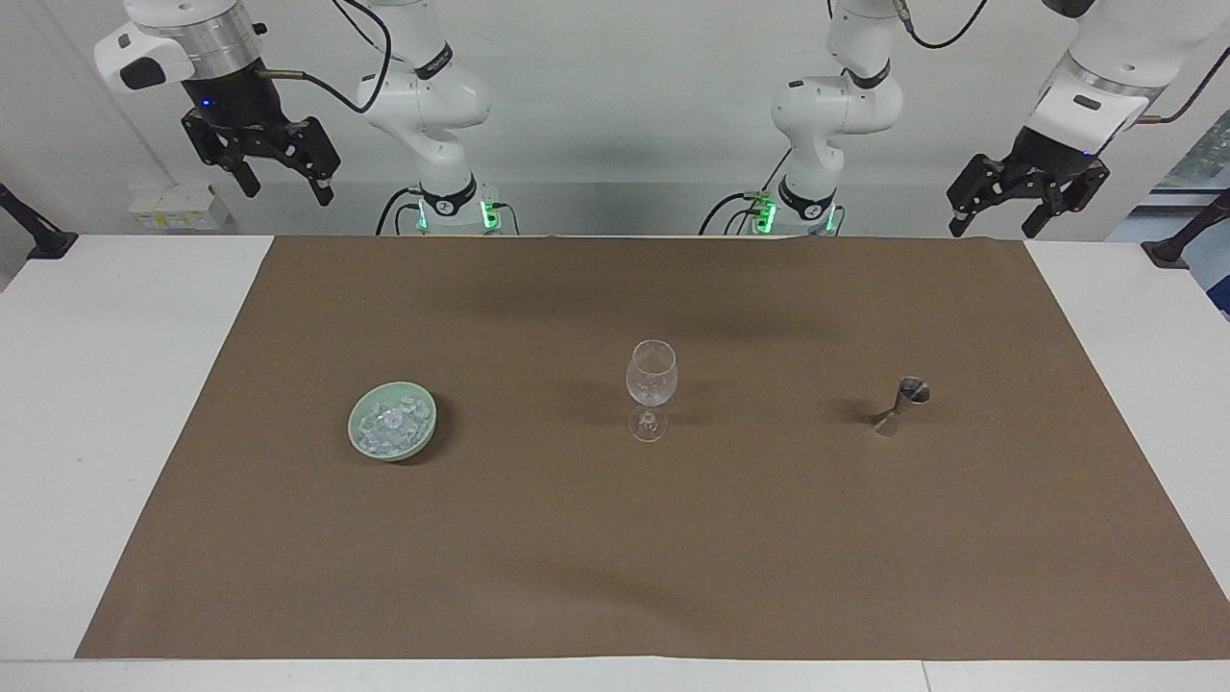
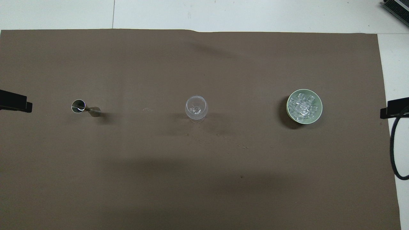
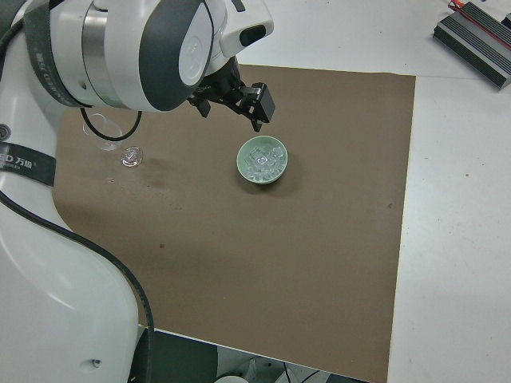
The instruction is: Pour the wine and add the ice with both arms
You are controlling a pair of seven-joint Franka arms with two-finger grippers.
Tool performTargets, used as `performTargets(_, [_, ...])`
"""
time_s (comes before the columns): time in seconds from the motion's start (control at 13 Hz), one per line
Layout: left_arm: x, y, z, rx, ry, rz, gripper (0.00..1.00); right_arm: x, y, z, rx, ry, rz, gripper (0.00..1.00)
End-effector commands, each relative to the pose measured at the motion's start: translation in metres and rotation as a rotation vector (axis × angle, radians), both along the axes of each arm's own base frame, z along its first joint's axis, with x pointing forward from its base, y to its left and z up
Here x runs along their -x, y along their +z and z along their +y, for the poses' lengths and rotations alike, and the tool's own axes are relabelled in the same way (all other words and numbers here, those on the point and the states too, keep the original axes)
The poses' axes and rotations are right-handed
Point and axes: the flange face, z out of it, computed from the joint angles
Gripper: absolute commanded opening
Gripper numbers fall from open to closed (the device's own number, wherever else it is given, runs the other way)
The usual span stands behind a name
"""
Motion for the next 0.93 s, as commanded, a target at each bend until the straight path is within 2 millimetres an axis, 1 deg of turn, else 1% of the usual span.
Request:
performTargets(0.0, [-0.003, -0.005, 0.007, 0.026, 0.016, 0.009, 1.00, 0.004, 0.001, -0.001, -0.021, 0.018, -0.002, 1.00])
performTargets(0.23, [-0.023, -0.029, 0.006, 0.033, 0.018, 0.044, 1.00, 0.004, 0.001, -0.001, -0.021, 0.018, -0.001, 1.00])
performTargets(0.31, [-0.030, -0.033, 0.003, 0.032, 0.015, 0.046, 1.00, 0.004, 0.001, -0.001, -0.021, 0.018, -0.002, 1.00])
performTargets(0.39, [-0.038, -0.039, 0.007, 0.032, 0.024, 0.050, 1.00, 0.004, 0.001, -0.001, -0.021, 0.019, -0.002, 1.00])
performTargets(0.46, [-0.047, -0.048, 0.015, 0.039, 0.042, 0.053, 1.00, 0.004, 0.001, -0.001, -0.021, 0.018, -0.002, 1.00])
performTargets(0.62, [-0.055, -0.054, 0.034, 0.085, 0.099, 0.041, 1.00, 0.004, 0.001, -0.001, -0.021, 0.018, -0.002, 1.00])
performTargets(0.69, [-0.060, -0.063, 0.042, 0.094, 0.133, 0.053, 1.00, 0.004, 0.001, -0.001, -0.021, 0.018, -0.002, 1.00])
performTargets(0.85, [-0.067, -0.071, 0.042, 0.104, 0.219, 0.051, 1.00, 0.004, 0.001, -0.001, -0.021, 0.018, -0.002, 1.00])
